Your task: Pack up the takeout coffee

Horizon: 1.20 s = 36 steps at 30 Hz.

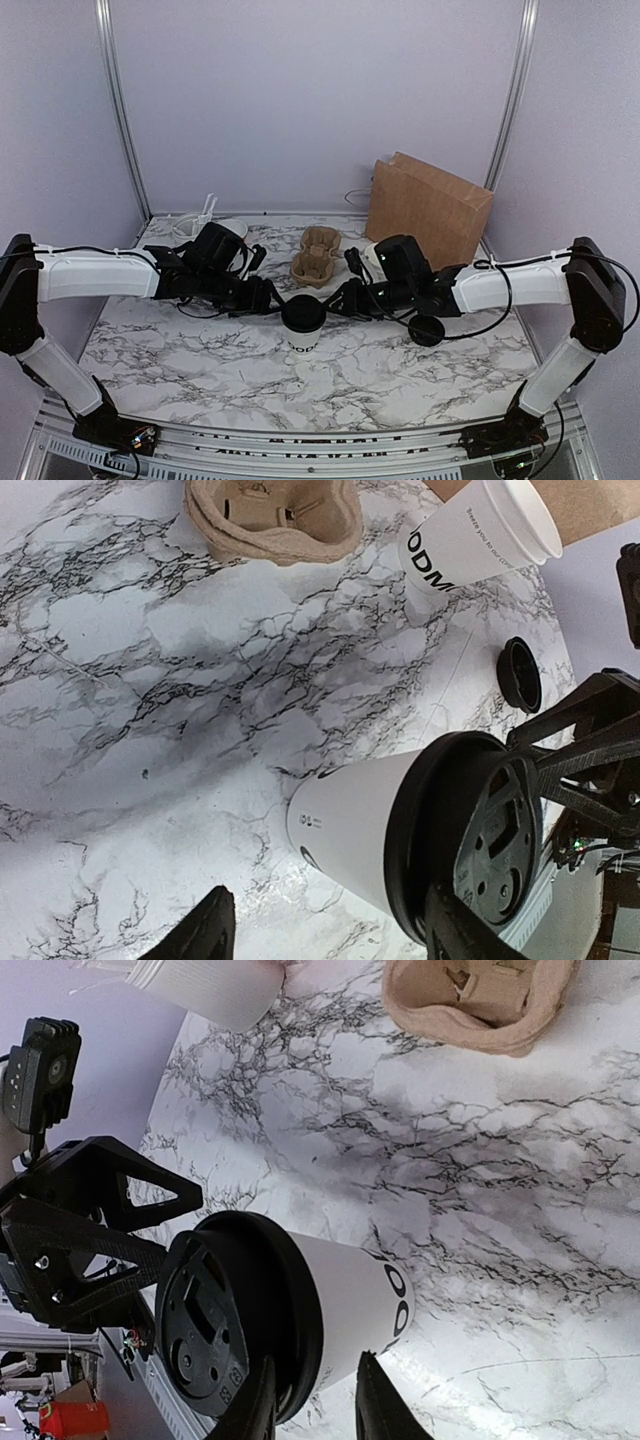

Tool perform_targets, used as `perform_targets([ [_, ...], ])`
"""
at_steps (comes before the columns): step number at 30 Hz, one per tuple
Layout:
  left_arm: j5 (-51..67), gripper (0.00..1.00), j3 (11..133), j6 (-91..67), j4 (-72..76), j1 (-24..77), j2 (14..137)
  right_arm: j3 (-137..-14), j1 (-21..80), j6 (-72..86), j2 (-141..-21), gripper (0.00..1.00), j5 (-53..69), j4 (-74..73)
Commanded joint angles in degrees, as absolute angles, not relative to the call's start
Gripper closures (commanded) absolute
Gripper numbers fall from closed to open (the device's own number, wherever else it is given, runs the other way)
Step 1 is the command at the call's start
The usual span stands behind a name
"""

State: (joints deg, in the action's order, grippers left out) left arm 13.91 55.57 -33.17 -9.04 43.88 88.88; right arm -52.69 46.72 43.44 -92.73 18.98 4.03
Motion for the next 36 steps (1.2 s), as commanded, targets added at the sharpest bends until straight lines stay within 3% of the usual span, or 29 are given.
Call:
perform_targets([
  [1,15.0,0.34,58.3,-31.6,-11.7,44.2,89.2,-55.4,47.0,43.9,-90.9,0.74,17.4,4.0],
  [20,14.8,0.34,54.2,-32.8,-12.4,45.5,83.2,-56.9,46.2,43.3,-95.6,0.73,19.1,5.4],
  [36,13.5,0.35,53.3,-33.5,-11.8,48.1,85.5,-55.3,46.3,42.9,-95.5,0.74,19.8,5.5],
])
